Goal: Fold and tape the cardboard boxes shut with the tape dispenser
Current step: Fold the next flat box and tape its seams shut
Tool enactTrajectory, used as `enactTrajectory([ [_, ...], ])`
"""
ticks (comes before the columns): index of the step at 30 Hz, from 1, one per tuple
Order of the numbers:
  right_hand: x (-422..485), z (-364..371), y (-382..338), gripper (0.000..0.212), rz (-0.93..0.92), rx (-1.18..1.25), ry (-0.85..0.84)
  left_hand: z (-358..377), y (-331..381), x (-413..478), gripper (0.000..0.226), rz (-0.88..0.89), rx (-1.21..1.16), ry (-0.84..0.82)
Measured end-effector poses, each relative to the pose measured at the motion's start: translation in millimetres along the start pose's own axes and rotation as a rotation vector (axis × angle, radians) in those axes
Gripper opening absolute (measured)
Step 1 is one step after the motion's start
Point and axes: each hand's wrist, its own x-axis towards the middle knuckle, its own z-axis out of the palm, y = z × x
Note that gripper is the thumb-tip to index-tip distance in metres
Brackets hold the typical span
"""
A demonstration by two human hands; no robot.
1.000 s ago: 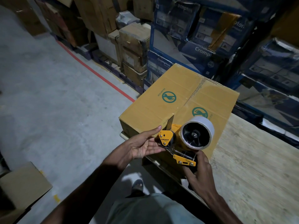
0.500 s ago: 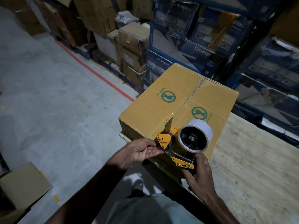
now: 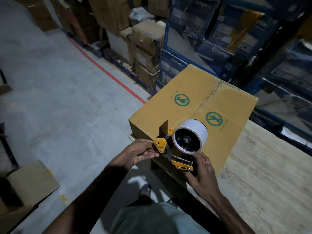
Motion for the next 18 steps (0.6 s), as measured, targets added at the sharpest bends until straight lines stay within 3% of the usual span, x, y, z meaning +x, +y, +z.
enactTrajectory([
  [4,12,9,4,0.048,0.008,0.038,-0.035,-16,3,-6,0.016,0.142,0.068,0.037],
  [8,25,21,13,0.058,0.069,0.047,-0.176,-36,12,-9,0.014,0.327,0.232,0.051],
  [18,77,57,-2,0.06,0.091,-0.091,-0.179,-87,50,32,0.017,0.311,0.157,0.056],
])
